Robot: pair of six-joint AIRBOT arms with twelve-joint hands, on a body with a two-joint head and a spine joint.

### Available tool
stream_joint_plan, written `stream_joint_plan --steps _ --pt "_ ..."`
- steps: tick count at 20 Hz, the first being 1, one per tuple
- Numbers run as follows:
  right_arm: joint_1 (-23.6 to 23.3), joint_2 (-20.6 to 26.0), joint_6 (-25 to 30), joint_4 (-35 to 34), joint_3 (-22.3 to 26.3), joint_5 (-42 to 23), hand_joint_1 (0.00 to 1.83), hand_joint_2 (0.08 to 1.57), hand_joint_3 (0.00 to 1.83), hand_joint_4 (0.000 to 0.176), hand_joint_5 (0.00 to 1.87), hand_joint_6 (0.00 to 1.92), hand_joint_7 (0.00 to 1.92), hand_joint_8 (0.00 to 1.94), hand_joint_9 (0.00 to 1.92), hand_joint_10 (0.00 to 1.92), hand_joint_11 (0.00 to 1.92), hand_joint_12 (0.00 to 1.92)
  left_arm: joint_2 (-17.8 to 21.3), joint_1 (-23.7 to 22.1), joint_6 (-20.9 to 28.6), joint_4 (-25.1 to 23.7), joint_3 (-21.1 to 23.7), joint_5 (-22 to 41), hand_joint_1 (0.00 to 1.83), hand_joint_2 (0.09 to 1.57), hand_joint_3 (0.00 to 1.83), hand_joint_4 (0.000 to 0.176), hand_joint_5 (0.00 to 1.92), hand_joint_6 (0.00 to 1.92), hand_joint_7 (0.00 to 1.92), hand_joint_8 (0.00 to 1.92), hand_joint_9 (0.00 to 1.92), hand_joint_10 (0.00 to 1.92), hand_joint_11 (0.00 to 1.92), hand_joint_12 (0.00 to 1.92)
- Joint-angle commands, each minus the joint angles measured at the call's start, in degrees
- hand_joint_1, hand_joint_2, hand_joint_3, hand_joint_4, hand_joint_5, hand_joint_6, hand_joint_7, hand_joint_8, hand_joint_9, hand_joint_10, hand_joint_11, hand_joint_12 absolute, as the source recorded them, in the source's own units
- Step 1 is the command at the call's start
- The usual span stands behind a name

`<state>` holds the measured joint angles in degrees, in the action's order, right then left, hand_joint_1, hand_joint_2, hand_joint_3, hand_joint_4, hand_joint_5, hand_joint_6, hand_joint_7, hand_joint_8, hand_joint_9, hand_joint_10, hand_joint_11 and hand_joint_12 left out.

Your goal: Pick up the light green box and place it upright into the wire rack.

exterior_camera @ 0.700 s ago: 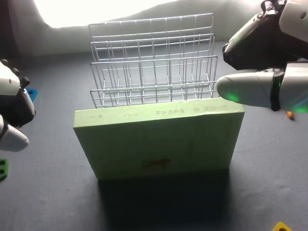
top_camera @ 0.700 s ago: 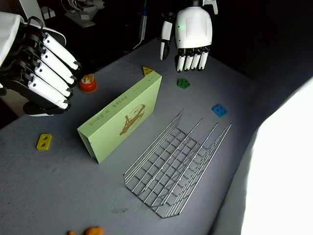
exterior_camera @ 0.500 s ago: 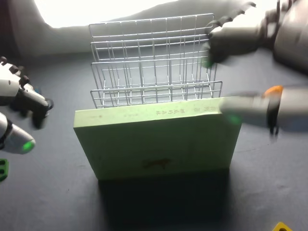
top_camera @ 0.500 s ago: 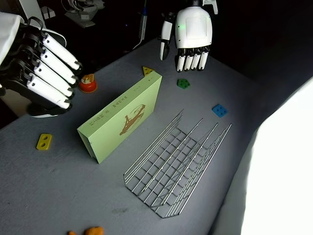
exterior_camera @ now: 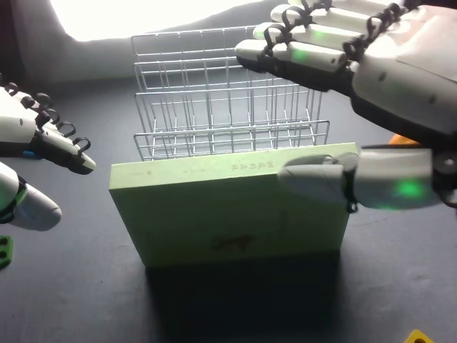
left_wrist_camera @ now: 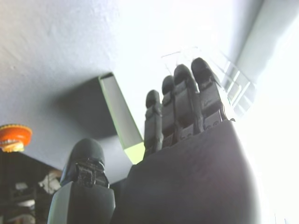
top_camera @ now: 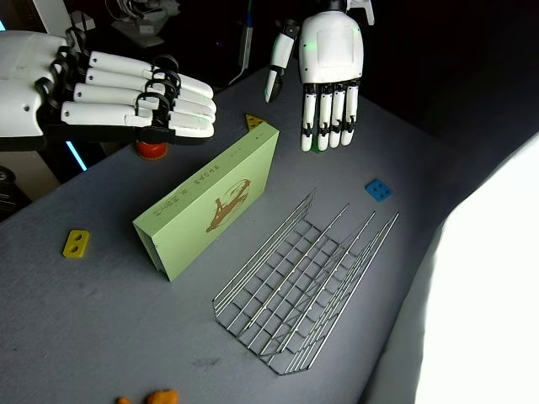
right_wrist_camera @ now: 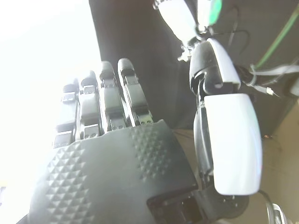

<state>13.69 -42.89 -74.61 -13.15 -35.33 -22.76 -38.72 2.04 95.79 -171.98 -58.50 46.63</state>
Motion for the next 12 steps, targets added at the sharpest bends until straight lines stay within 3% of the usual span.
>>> stream_joint_plan --steps 1,5,8,10,12 --pt "-1.36 -0.19 -0.13 -0.73 -0.10 -6.58 0.26 1.17 0.01 0.000 0.15 0.04 0.14 0.00 0.09 0.03 0.00 0.05 0.11 -0.43 -0.26 -0.59 0.06 -3.65 0.07 1.25 0.01 0.057 0.20 0.00 0.20 0.00 0.20 0.02 0.00 0.43" --pt "-4.47 -2.56 -0.16 -7.47 -0.19 0.56 0.26 1.17 0.01 0.000 0.15 0.03 0.14 0.00 0.09 0.03 0.00 0.05 0.13 -0.01 -0.28 -0.59 0.11 -3.65 0.07 1.25 0.01 0.057 0.20 0.00 0.20 0.00 0.20 0.02 0.00 0.43" --pt "-4.48 -3.81 -0.17 -10.17 -0.73 0.42 0.25 1.18 0.01 0.000 0.14 0.02 0.11 0.00 0.06 0.02 0.00 0.00 0.14 0.11 -0.28 -0.59 0.00 -3.65 0.08 1.25 0.00 0.059 0.20 0.00 0.18 0.00 0.19 0.01 0.00 0.40" --pt "-2.93 -5.56 -0.18 -10.96 -1.87 -0.15 0.22 1.17 0.00 0.000 0.10 0.01 0.07 0.00 0.03 0.01 0.00 0.00 0.14 0.11 -0.28 -0.59 -0.08 -3.66 0.12 1.25 0.00 0.053 0.17 0.00 0.18 0.00 0.18 0.00 0.00 0.52" --pt "-1.67 -7.64 -0.19 -12.01 -3.77 0.25 0.22 1.16 0.00 0.000 0.10 0.01 0.08 0.01 0.05 0.01 0.00 0.00 0.14 0.11 -0.28 -0.59 -0.05 -3.66 0.04 1.26 0.00 0.052 0.16 0.00 0.16 0.00 0.13 0.00 0.00 0.38"
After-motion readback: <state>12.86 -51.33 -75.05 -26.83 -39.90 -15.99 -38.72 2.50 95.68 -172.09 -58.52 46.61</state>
